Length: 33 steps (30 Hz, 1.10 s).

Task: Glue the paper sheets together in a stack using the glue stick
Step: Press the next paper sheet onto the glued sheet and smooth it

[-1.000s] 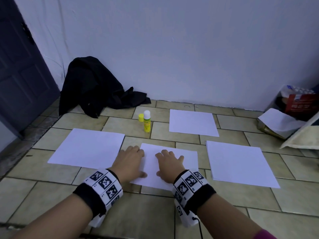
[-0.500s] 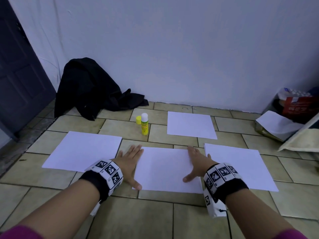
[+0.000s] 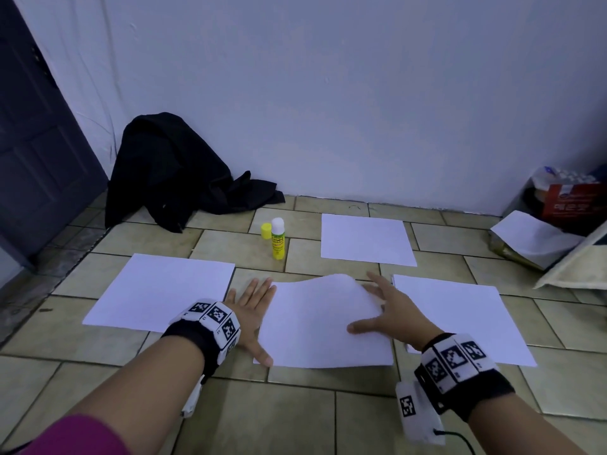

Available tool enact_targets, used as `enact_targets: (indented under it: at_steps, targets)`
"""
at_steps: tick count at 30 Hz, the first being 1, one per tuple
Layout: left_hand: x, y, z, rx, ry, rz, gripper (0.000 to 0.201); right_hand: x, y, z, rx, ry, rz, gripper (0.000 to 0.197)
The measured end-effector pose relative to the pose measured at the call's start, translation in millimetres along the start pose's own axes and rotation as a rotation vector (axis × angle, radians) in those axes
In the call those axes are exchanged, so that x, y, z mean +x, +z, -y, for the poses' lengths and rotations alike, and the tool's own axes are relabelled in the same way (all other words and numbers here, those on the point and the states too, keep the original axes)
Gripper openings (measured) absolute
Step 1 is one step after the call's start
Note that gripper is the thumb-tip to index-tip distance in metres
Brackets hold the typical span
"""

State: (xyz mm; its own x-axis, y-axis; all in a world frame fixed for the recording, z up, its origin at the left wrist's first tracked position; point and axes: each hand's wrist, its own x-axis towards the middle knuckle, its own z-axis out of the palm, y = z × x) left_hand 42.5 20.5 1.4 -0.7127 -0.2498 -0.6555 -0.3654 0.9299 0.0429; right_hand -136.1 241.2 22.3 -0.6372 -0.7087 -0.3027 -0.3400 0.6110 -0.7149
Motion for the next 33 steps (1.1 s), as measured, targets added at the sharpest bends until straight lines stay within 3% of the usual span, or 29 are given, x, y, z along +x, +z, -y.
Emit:
enact_targets:
  at_steps: [3, 5, 7, 9, 13, 17, 19, 25, 33]
  targets:
    - [-3, 1, -3, -0.011, -0.001, -0.019, 0.137, -12, -2, -2, 0.327, 0.012, -0.123, 0.093]
    - [-3, 1, -3, -0.029, 0.001, -0.020, 0.138, -20, -1, -4, 0.385, 0.009, -0.170, 0.065]
    - [-3, 0, -2, -0.041, 0.019, -0.018, 0.150, -25, 5, -7, 0.433, 0.010, -0.161, 0.038]
    - [-4, 0, 0, -0.061, 0.044, 0.001, 0.172, -30, 14, -9, 0.427, 0.012, -0.097, 0.024]
    - [-2, 1, 3, -0.077, 0.059, -0.016, 0.176, -34, 19, -11, 0.250, 0.004, -0.051, 0.028]
    - [-3, 2, 0, -0.069, 0.042, -0.022, 0.144, -39, -4, -10, 0.247, -0.034, -0.070, 0.033]
    - [-4, 2, -1, -0.056, 0.035, -0.026, 0.138, -43, -20, -9, 0.260, -0.068, -0.101, 0.032]
    - [0, -1, -1, -0.044, 0.018, 0.000, 0.162, -25, -67, -10, 0.399, -0.114, -0.287, 0.037]
    - [0, 1, -6, -0.051, -0.035, -0.043, 0.123, 60, -101, -9, 0.316, -0.063, -0.371, 0.041]
